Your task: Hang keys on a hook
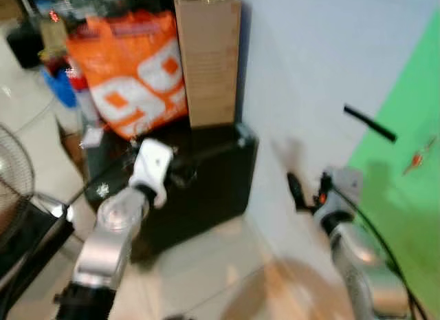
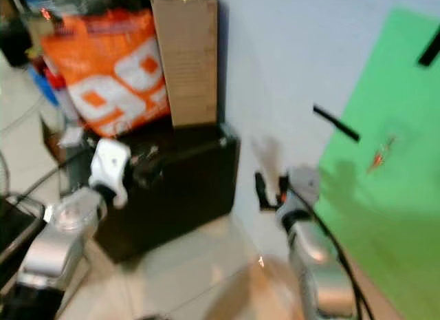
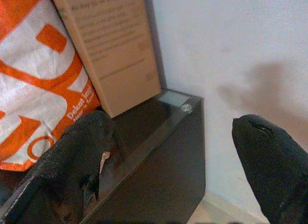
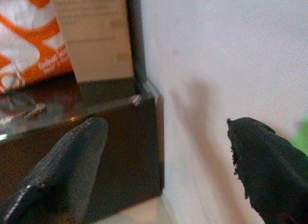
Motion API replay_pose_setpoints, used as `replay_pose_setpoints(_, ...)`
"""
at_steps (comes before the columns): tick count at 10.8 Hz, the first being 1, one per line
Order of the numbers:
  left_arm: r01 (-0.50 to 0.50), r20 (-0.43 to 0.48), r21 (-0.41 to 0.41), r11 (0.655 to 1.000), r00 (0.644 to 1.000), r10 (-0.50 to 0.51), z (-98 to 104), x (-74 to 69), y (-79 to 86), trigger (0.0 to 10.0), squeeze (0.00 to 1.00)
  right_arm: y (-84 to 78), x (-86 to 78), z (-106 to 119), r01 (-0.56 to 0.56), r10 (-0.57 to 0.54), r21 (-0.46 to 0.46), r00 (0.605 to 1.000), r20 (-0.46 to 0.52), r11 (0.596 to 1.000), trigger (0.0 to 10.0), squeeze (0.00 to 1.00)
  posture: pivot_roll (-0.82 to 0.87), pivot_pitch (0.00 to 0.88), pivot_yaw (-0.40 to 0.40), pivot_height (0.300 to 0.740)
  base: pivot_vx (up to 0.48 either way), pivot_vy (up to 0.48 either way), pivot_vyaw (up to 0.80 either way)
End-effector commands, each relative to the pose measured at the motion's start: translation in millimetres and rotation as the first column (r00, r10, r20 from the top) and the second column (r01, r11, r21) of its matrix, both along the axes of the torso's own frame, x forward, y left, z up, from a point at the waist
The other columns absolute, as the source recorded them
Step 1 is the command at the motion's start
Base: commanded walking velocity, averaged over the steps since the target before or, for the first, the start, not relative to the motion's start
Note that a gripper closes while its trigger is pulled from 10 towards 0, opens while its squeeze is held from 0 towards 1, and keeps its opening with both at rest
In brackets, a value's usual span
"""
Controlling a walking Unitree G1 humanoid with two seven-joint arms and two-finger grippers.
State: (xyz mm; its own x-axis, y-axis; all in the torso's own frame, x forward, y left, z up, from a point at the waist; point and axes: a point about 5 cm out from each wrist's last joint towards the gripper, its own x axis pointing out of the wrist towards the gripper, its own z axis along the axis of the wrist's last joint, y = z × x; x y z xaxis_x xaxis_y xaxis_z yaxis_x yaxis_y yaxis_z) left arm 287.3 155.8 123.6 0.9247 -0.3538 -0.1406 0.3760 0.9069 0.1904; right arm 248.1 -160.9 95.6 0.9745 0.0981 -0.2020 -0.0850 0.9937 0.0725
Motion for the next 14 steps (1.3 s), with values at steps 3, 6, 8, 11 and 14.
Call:
replay_pose_setpoints(3,0.001,0.003,-0.004,1.000,1.000,-0.001,0.5,2.2,-4.4,10.0,0.00,-4.6,1.5,0.8,0.017,-0.017,-0.030,1.000,0.004,0.999,10.0,1.00,-0.09,0.000,0.027,0.740,0.373,0.000,0.00)
replay_pose_setpoints(6,-0.009,-0.007,-0.017,1.000,1.000,0.009,-1.1,2.5,-4.9,10.0,0.00,-6.9,2.8,1.9,0.049,-0.047,-0.096,0.998,0.032,0.994,10.0,1.00,-0.10,0.000,0.030,0.740,0.379,0.000,0.00)
replay_pose_setpoints(8,-0.005,-0.009,-0.018,1.000,1.000,0.005,-1.6,3.2,-5.8,10.0,0.00,-6.2,2.7,1.7,0.035,-0.032,-0.106,0.999,0.028,0.994,10.0,1.00,-0.10,0.000,0.030,0.740,0.381,0.000,0.00)
replay_pose_setpoints(11,-0.001,-0.012,-0.010,1.000,1.000,0.001,-2.1,2.1,-5.8,10.0,0.00,-4.0,1.3,0.3,0.024,-0.022,-0.105,1.000,0.021,0.994,10.0,1.00,-0.10,0.000,0.031,0.740,0.379,0.000,0.00)
replay_pose_setpoints(14,-0.006,-0.016,-0.007,1.000,1.000,0.006,-2.7,1.2,-4.8,10.0,0.00,0.1,0.5,-2.8,-0.031,0.031,-0.107,1.000,-0.003,0.994,10.0,1.00,-0.10,0.000,0.026,0.740,0.379,0.000,0.18)
